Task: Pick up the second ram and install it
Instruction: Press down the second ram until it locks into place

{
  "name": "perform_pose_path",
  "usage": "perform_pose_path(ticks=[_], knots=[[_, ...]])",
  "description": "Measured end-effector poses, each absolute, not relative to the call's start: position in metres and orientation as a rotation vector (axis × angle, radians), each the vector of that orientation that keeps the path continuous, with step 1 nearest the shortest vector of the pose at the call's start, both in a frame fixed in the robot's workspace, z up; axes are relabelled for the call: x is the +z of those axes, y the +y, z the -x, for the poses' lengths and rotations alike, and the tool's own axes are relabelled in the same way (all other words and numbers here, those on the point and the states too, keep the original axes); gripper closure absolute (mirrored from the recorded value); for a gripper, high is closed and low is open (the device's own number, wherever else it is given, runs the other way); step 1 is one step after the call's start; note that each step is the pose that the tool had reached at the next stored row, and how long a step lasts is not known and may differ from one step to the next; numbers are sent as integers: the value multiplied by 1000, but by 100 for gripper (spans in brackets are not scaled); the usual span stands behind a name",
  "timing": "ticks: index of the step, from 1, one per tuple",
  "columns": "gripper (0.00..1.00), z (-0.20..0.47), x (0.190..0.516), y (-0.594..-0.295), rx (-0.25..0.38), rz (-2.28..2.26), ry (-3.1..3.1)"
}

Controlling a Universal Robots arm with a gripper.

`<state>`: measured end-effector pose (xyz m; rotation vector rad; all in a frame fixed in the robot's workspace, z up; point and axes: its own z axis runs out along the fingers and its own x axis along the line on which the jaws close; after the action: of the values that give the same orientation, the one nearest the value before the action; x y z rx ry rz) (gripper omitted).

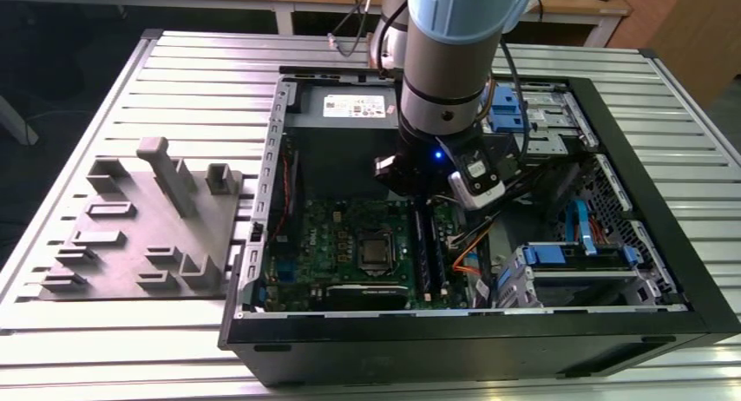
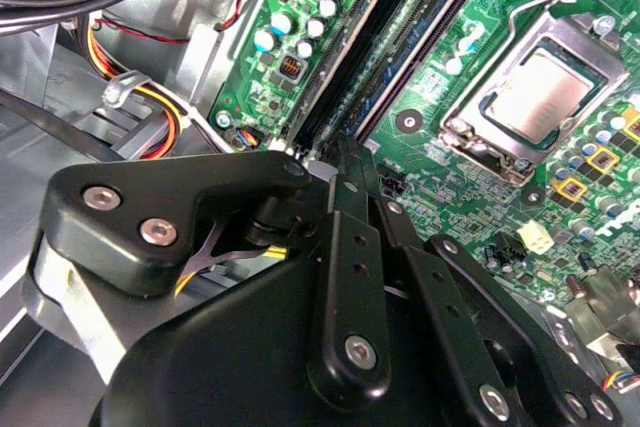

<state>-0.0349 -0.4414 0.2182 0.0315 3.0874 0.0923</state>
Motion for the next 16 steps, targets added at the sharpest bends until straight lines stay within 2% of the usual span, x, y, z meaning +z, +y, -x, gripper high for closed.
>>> perform_pose_path(ticks=[16], knots=[[93, 35, 217, -441, 92, -32, 3087]])
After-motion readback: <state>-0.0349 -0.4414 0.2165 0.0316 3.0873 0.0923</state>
